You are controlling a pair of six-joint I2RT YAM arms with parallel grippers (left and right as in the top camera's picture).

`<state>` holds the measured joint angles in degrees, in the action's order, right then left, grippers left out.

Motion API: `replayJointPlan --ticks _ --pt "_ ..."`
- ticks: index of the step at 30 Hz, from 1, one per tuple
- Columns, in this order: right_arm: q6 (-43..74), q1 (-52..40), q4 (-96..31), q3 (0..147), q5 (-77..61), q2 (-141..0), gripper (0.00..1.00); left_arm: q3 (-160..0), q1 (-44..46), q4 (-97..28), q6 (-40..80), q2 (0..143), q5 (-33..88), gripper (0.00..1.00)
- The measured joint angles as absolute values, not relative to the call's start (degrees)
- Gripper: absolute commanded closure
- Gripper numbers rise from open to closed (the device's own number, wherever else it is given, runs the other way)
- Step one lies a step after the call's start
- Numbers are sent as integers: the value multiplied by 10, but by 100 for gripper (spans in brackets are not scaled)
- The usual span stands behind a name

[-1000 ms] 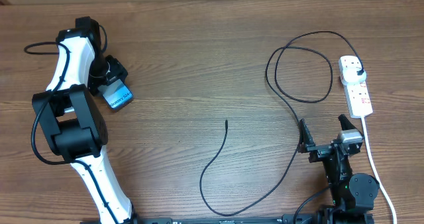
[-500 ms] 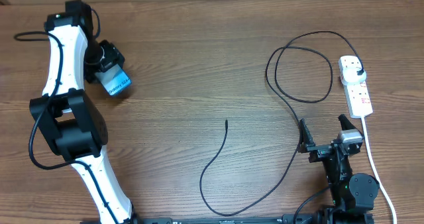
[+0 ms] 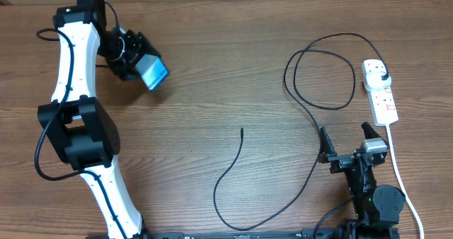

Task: Plug charger to phone and switch on socket
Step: 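Lift the phone with the left gripper and tilt it upright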

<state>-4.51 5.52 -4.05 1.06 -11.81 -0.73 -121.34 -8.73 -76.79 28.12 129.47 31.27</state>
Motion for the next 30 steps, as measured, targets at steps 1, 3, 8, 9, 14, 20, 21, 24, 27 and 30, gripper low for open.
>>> replayJointPlan --ticks 1,3,8,9,14,20,21,24,27,30 --pt "-45 55 -41 11 -118 -7 0 -1213 -86 -768 281 1295 340 96" --pt "-45 55 -41 11 -118 -7 0 -1213 -84 -768 281 1295 387 96" --pt "-45 55 -41 11 -118 -7 0 -1213 -82 -778 281 1295 521 96" --pt "-45 55 -41 11 -118 -7 0 -1213 -82 -782 281 1295 543 96" --pt "-45 55 -41 10 -118 -7 0 -1213 -82 -818 282 1295 633 96" --pt "-45 55 -41 11 -118 -7 0 -1214 -82 -878 282 1295 697 96" --pt "-45 55 -41 11 -118 -7 0 -1214 -82 -888 282 1295 705 96" --pt "-45 55 -41 11 -118 -7 0 -1214 -82 -906 282 1295 718 96" --pt "-45 55 -41 11 -118 -7 0 -1214 -82 -914 282 1295 725 96" --pt "-45 55 -41 11 -118 -7 0 -1214 -82 -917 282 1295 729 96"
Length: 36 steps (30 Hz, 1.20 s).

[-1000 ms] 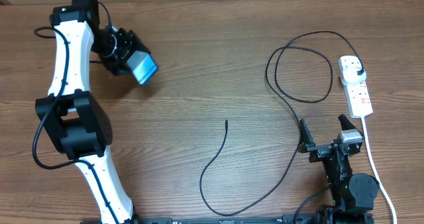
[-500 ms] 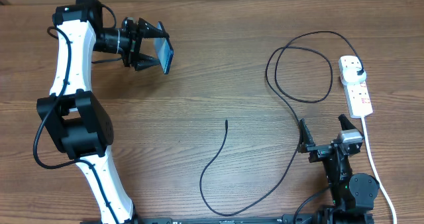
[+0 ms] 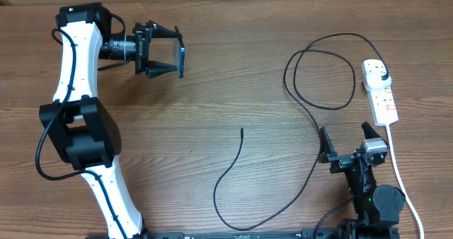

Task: Plug charger to phone and switch on socket
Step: 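Lift the phone with the left gripper and tilt it upright, then hold the phone raised in the left gripper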

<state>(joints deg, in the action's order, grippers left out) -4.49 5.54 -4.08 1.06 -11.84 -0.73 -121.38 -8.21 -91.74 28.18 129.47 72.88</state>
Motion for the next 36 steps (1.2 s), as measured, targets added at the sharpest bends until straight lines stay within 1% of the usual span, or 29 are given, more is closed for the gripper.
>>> replayJointPlan --ticks 5,16,36 --pt "-45 55 -41 11 -118 -7 0 -1214 -82 -924 282 1295 730 96" --pt "-45 55 -41 11 -118 -7 0 -1214 -82 -931 282 1295 780 96" --pt "-45 55 -41 11 -118 -7 0 -1214 -82 -945 281 1295 787 95"
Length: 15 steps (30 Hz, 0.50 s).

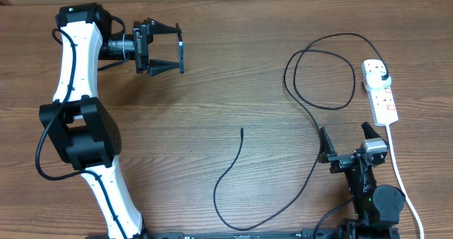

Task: Plug charger to phone and switch on socket
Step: 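Hold the phone raised in the left gripper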

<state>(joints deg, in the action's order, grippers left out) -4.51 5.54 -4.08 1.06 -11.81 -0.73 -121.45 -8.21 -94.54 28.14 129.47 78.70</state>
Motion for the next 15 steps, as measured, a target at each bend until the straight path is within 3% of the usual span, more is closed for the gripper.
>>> replayJointPlan --ticks 15 --pt "-45 55 -41 11 -118 -7 0 -1214 -82 -945 281 1295 786 96"
